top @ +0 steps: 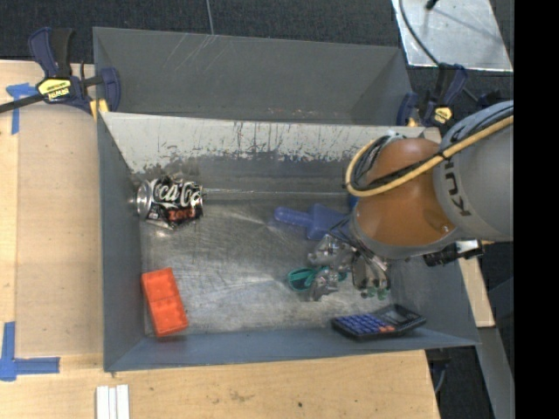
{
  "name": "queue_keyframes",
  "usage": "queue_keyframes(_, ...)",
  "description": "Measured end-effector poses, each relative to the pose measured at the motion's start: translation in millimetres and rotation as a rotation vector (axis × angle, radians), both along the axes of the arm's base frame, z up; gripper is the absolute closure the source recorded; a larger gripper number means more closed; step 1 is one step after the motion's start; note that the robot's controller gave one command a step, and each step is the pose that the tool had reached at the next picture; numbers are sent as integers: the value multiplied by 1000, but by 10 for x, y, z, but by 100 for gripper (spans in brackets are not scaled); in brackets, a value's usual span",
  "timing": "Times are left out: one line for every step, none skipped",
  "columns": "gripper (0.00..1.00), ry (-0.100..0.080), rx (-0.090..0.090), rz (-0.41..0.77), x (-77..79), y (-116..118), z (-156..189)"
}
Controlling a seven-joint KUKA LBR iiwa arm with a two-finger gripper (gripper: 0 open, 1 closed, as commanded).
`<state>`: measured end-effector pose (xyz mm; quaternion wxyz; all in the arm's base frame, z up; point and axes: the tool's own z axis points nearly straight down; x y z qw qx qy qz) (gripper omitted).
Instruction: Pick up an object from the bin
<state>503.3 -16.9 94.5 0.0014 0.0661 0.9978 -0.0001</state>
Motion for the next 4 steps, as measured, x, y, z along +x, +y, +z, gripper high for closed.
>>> queue_keyframes(100, -1, 0, -3, -173, -108, 337)
queue_keyframes(0, -1, 0, 12, -1, 32, 358)
queue_keyframes(0, -1, 0, 15, 26, 60, 362)
queue_keyframes(100, -16, -2, 170, -82, -319, -199)
